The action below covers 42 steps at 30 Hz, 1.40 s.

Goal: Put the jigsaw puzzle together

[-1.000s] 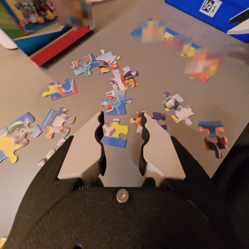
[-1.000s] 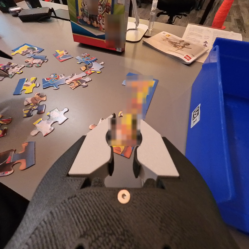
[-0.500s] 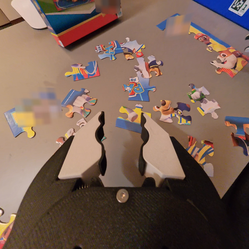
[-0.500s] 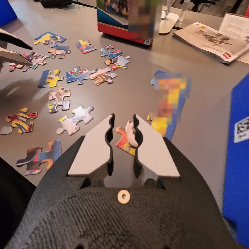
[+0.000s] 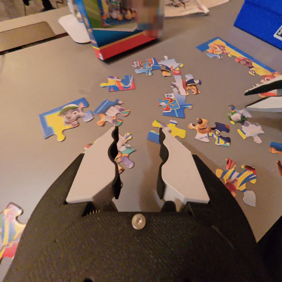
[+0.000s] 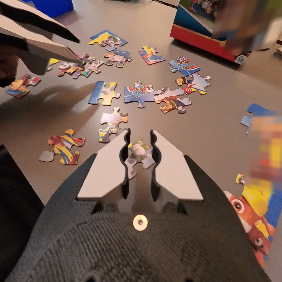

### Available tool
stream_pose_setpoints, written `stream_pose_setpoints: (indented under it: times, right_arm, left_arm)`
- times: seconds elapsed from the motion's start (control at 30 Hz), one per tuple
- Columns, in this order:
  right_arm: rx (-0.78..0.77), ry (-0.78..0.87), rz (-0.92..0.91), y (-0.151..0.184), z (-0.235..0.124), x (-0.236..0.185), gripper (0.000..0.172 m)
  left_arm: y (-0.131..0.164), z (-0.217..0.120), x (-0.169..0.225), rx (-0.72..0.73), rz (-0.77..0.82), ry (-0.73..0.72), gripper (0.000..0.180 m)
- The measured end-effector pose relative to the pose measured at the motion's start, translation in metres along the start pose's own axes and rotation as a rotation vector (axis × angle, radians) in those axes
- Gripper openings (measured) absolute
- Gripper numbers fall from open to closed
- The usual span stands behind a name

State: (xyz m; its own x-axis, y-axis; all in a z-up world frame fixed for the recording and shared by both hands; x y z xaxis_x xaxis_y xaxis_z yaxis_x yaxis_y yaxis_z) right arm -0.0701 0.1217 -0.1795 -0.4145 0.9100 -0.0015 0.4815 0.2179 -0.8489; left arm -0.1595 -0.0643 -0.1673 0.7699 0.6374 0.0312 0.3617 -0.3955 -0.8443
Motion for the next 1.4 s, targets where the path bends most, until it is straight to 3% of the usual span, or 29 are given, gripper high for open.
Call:
stream_pose_setpoints:
  times: [0.23,0.6,0.83,1.4]
  right_arm:
    - [0.065,0.017,0.133,-0.004,-0.015,0.023,0.025]
    - [0.086,0.087,0.14,-0.006,-0.03,0.046,0.024]
    - [0.087,0.08,0.137,-0.006,-0.028,0.044,0.024]
    - [0.104,0.051,0.1,-0.015,-0.022,0.033,0.019]
  left_arm:
    - [0.008,-0.022,-0.034,0.015,-0.025,-0.139,0.045]
    - [0.005,-0.052,-0.071,0.057,-0.087,-0.223,0.044]
    - [0.003,-0.054,-0.069,0.074,-0.114,-0.184,0.044]
    - [0.006,-0.081,-0.099,0.088,-0.106,-0.308,0.044]
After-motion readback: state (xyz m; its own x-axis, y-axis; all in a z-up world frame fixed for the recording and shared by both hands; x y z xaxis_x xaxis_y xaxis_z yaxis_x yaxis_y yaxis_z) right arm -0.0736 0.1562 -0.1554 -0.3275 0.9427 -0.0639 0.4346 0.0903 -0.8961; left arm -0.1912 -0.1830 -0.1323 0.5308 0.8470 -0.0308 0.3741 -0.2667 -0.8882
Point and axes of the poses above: each gripper's, where its closed fingertips meet, z out along the fingers, y out of its underside, x = y × z across the jaws, the point moved 3 cm from there along -z, back along the fingers, and after that the axes turned 2 degrees about y, right-handed, at the moved point
